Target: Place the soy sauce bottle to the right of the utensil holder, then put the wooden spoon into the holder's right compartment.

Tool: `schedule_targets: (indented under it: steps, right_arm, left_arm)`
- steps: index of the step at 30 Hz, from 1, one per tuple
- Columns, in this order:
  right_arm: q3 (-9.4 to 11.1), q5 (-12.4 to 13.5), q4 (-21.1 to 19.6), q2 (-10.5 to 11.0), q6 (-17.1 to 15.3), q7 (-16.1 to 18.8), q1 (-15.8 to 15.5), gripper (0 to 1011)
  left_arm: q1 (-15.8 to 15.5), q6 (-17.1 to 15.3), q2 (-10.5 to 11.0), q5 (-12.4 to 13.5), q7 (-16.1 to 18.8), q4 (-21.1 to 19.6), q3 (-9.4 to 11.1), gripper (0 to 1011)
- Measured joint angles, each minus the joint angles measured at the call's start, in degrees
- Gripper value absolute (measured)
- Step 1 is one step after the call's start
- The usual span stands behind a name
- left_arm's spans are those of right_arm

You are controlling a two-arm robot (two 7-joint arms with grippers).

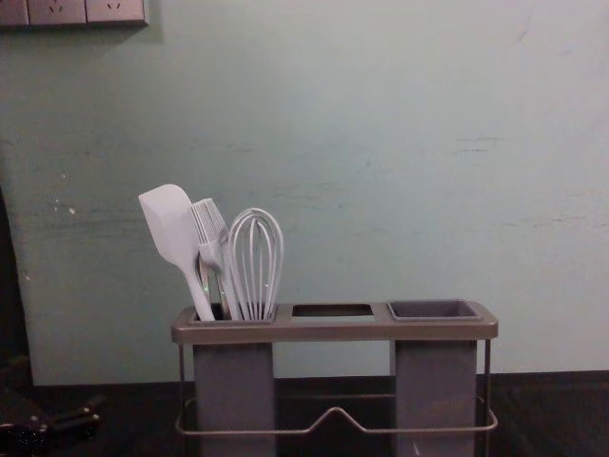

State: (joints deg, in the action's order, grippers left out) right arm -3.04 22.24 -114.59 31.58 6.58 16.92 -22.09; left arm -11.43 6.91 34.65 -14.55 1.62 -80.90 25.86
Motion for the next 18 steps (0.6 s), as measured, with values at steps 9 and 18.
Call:
schedule_targets:
  steps: [9, 18]
  right_arm:
    - [1.96, 0.84, -0.28, 0.07, -1.26, 1.93, 1.45, 392]
    - [2.60, 2.07, 0.42, -0.10, -2.70, 3.85, 3.63, 392]
  left_arm:
    - [0.00, 0.00, 0.00, 0.00, 0.00, 0.00, 0.00, 1005]
    - [0.00, 0.00, 0.00, 0.00, 0.00, 0.00, 0.00, 1005]
